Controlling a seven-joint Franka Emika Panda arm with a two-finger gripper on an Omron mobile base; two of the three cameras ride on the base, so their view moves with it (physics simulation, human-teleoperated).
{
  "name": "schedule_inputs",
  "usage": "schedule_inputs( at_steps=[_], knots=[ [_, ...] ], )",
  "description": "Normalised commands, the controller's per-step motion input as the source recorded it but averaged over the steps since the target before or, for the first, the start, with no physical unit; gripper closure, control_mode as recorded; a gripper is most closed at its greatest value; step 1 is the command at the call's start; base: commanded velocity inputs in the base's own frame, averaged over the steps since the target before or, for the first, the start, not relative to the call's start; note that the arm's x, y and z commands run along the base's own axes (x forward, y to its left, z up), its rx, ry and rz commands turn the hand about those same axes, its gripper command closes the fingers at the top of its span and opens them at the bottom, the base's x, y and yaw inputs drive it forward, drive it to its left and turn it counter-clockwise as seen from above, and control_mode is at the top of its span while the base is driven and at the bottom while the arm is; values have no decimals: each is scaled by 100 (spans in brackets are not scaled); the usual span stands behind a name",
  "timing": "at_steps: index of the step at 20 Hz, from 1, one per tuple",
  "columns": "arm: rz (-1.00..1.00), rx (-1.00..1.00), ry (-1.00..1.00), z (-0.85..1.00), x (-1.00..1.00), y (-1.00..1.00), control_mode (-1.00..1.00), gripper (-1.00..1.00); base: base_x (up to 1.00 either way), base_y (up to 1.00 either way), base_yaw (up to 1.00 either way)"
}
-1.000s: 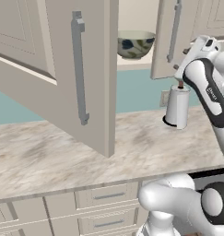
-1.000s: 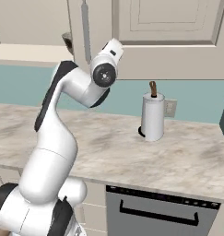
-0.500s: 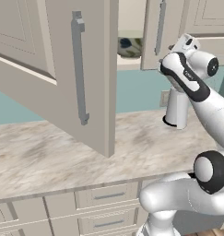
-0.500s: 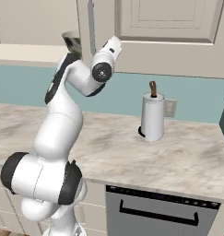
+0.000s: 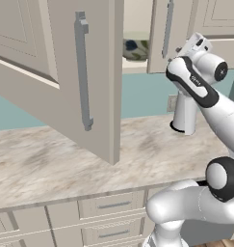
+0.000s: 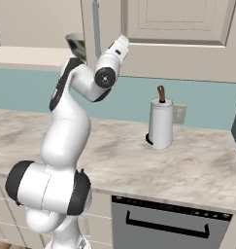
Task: Open the cabinet. Pick the bowls from the counter and place them in the cabinet. Then close the cabinet.
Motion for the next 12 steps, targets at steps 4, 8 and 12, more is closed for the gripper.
schedule_inputs(
  at_steps=[4,8,12],
  knots=[
    [0,-14,7,6,-32,0,-100,-100,0,0,0],
    [0,-19,1,20,-95,0,-100,-100,0,0,0],
    [0,-22,1,8,-100,14,-100,-100,0,0,0]
  ],
)
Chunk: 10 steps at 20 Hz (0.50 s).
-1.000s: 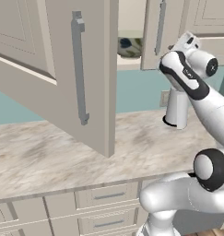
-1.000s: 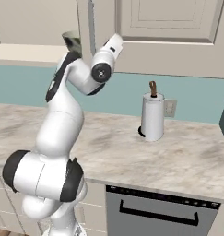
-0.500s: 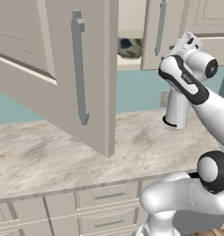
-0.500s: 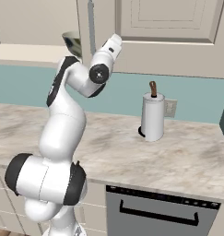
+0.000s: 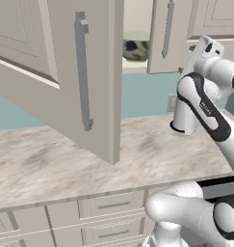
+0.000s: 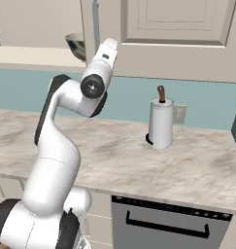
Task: Open the cabinet. Pick the bowls from the counter and place them in the cabinet. Then close the cabinet.
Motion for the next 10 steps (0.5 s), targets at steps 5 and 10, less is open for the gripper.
schedule_inputs(
  at_steps=[5,10],
  knots=[
    [-12,-39,23,1,-100,53,-100,-100,0,0,0],
    [-31,-44,27,0,-86,52,-100,-100,0,0,0]
  ],
)
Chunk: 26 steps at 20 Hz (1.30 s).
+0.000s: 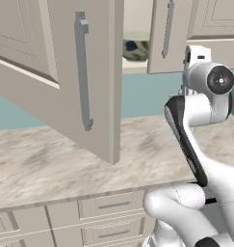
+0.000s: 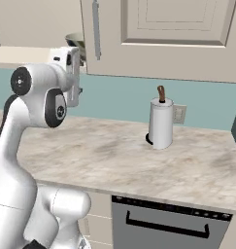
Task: Open the cabinet. Pick the bowls from the counter and place them in the cabinet. Then close the cabinet.
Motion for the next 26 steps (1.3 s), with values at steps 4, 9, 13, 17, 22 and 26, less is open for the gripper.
schedule_inputs(
  at_steps=[4,9,13,17,22,26],
  knots=[
    [-42,-38,14,0,-90,24,-100,-100,0,0,0],
    [-36,-18,-3,-2,-100,-1,-100,-100,0,0,0],
    [-29,0,0,0,-100,-11,-100,-100,0,0,0],
    [-26,-1,0,0,-100,0,-100,-100,0,0,0],
    [-21,-3,0,0,-100,1,-100,-100,0,0,0],
    [-19,-3,2,-5,-100,16,-100,-100,0,0,0]
  ],
)
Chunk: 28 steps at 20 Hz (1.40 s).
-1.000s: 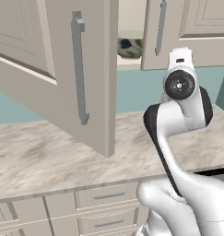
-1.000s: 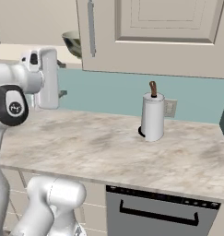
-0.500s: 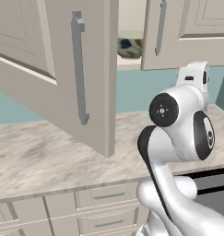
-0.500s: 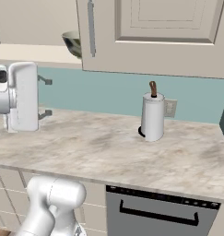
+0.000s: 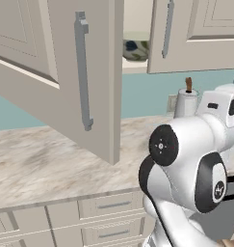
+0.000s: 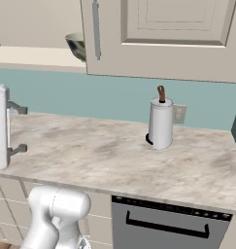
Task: Open the cabinet. Pick the bowls from the counter and place them in the cabinet. Then close the cabinet.
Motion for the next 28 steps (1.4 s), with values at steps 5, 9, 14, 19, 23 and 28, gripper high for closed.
schedule_inputs(
  at_steps=[5,9,14,19,23,28],
  knots=[
    [-15,-5,0,-20,-98,40,-100,-100,0,0,0],
    [-8,-10,0,-28,-52,78,-100,-100,0,0,0],
    [1,-12,2,-13,1,100,-100,-100,0,0,0],
    [11,-23,0,0,3,100,-100,-100,0,0,0],
    [17,-25,-4,0,6,94,-100,-100,0,0,0],
    [23,-13,-3,0,47,73,-100,-100,0,0,0]
  ],
)
